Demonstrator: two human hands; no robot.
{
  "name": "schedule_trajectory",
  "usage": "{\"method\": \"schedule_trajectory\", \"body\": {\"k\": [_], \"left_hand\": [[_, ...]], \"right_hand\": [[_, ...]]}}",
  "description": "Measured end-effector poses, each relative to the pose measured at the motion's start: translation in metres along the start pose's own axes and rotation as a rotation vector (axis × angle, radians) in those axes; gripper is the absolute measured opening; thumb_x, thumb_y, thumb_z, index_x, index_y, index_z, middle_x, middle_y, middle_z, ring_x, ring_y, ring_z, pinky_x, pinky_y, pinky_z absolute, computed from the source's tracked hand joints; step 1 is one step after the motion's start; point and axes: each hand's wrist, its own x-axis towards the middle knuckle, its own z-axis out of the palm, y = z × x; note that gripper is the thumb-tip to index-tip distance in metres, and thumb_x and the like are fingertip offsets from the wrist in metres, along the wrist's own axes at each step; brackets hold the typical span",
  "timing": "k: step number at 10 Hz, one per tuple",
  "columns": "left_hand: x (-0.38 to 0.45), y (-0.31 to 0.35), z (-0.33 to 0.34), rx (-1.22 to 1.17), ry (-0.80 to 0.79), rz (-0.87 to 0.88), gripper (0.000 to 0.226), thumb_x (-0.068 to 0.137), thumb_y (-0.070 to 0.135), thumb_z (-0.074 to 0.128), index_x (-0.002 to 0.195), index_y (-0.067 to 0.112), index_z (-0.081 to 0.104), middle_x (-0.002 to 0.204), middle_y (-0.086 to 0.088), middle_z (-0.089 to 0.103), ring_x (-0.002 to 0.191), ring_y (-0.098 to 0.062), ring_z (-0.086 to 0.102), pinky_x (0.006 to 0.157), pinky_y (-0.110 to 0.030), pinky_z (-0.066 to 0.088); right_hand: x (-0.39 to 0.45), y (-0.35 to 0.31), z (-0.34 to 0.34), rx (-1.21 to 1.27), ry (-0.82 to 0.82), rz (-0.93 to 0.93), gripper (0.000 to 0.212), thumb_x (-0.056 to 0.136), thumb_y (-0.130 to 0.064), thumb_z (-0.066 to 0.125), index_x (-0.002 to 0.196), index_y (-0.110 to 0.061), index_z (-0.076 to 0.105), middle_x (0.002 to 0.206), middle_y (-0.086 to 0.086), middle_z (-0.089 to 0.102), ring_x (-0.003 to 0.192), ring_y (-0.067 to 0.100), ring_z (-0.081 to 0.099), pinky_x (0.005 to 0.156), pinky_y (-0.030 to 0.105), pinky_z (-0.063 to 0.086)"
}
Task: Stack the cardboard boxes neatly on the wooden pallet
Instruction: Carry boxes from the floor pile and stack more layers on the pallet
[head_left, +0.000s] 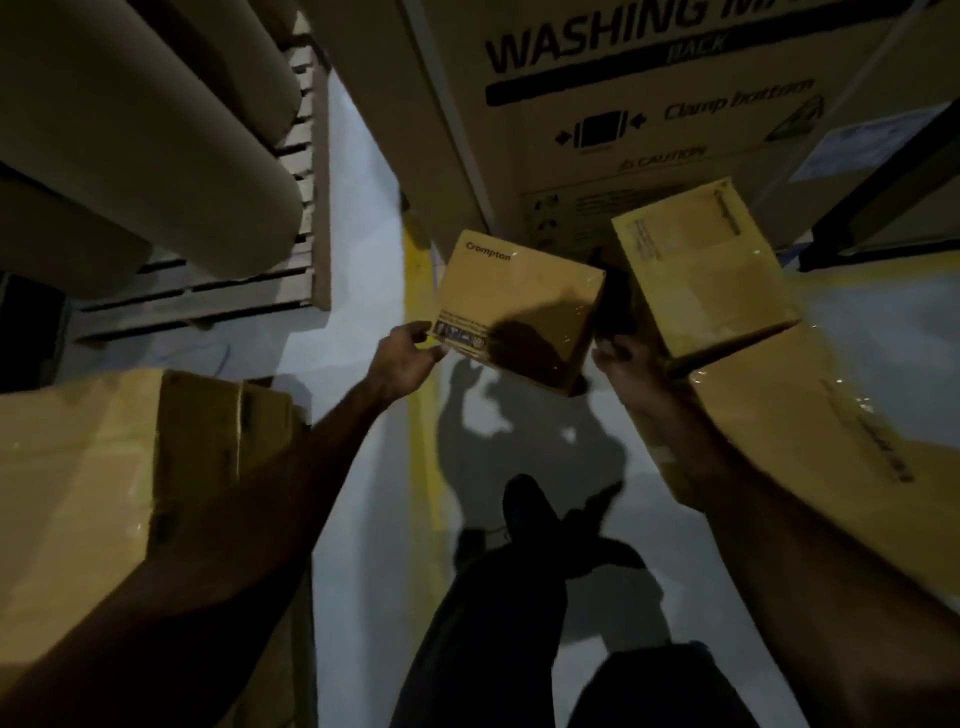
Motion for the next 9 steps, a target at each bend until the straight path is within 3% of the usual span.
{"method": "schedule_trajectory", "body": {"k": [1, 2, 3, 4, 5, 6, 7, 8, 9], "left_hand": [[0.074, -0.008, 0.002, -0.04, 0.006, -0.075, 0.069, 0.095, 0.036, 0.078, 0.154, 0.01, 0.051, 0.15, -0.012, 0.059, 0.137, -0.03, 0.056, 0.107, -0.031, 0.043], [0.156, -0.037, 0.018, -0.138, -0.043, -0.105, 0.083, 0.074, 0.049, 0.083, 0.146, 0.013, 0.059, 0.139, -0.011, 0.067, 0.126, -0.03, 0.065, 0.108, -0.039, 0.052], [0.171, -0.03, 0.035, -0.326, -0.081, -0.169, 0.079, 0.069, 0.048, 0.088, 0.132, 0.007, 0.063, 0.117, -0.01, 0.073, 0.093, -0.016, 0.076, 0.083, -0.029, 0.063], [0.147, -0.012, 0.047, -0.356, -0.06, -0.185, 0.021, 0.094, 0.025, 0.078, 0.105, 0.009, 0.071, 0.089, -0.006, 0.07, 0.064, -0.011, 0.066, 0.048, -0.018, 0.048], [0.118, -0.021, 0.043, -0.447, -0.027, -0.168, 0.012, 0.094, 0.021, 0.077, 0.092, 0.009, 0.074, 0.077, -0.004, 0.071, 0.068, -0.02, 0.069, 0.057, -0.022, 0.05], [0.073, -0.05, 0.033, -0.461, 0.02, -0.183, 0.036, 0.086, 0.041, 0.082, 0.075, 0.011, 0.066, 0.063, -0.002, 0.067, 0.066, -0.026, 0.064, 0.067, -0.037, 0.055], [0.017, -0.073, 0.031, -0.493, 0.076, -0.181, 0.061, 0.067, 0.067, 0.084, 0.078, 0.01, 0.07, 0.075, -0.011, 0.075, 0.08, -0.035, 0.074, 0.088, -0.059, 0.06], [-0.062, -0.059, 0.028, -0.58, 0.154, -0.104, 0.058, 0.072, 0.067, 0.08, 0.08, 0.01, 0.071, 0.079, -0.018, 0.072, 0.08, -0.034, 0.072, 0.082, -0.054, 0.058], [-0.147, -0.038, 0.02, -0.671, 0.318, -0.042, 0.068, 0.08, 0.068, 0.074, 0.095, 0.002, 0.067, 0.09, -0.021, 0.07, 0.087, -0.034, 0.07, 0.077, -0.048, 0.055]], "right_hand": [[0.057, 0.012, 0.004, 0.008, 0.045, 0.063, 0.062, 0.101, -0.038, 0.065, 0.153, -0.01, 0.044, 0.152, 0.017, 0.051, 0.137, 0.038, 0.051, 0.106, 0.043, 0.045], [0.096, 0.016, 0.01, 0.031, 0.071, 0.085, 0.066, 0.1, -0.041, 0.066, 0.155, -0.014, 0.042, 0.153, 0.013, 0.05, 0.138, 0.036, 0.051, 0.109, 0.048, 0.046], [0.118, 0.027, 0.025, 0.096, -0.01, 0.125, 0.071, 0.096, -0.037, 0.066, 0.158, -0.015, 0.039, 0.158, 0.013, 0.045, 0.143, 0.036, 0.046, 0.106, 0.046, 0.044], [0.1, 0.016, 0.047, 0.153, -0.087, 0.17, 0.054, 0.107, -0.02, 0.057, 0.156, -0.008, 0.04, 0.156, 0.016, 0.046, 0.144, 0.038, 0.045, 0.105, 0.045, 0.044], [0.08, 0.012, 0.054, 0.182, -0.072, 0.108, 0.052, 0.108, -0.021, 0.057, 0.156, -0.013, 0.04, 0.149, 0.008, 0.053, 0.135, 0.032, 0.053, 0.098, 0.037, 0.048], [0.042, -0.002, 0.044, 0.182, -0.1, -0.011, 0.067, 0.102, -0.036, 0.064, 0.16, -0.025, 0.033, 0.147, 0.002, 0.056, 0.13, 0.028, 0.057, 0.103, 0.046, 0.053], [-0.008, -0.015, 0.028, 0.066, -0.093, -0.109, 0.059, 0.105, -0.028, 0.062, 0.158, -0.02, 0.036, 0.14, 0.011, 0.058, 0.129, 0.037, 0.056, 0.109, 0.049, 0.048], [-0.062, -0.03, 0.006, 0.058, -0.107, -0.16, 0.062, 0.099, -0.043, 0.065, 0.154, -0.039, 0.039, 0.125, -0.018, 0.059, 0.125, 0.023, 0.058, 0.105, 0.045, 0.05], [-0.115, -0.045, -0.018, 0.031, -0.137, -0.253, 0.07, 0.098, -0.05, 0.067, 0.158, -0.031, 0.038, 0.137, -0.017, 0.048, 0.132, 0.016, 0.048, 0.101, 0.036, 0.046]]}}
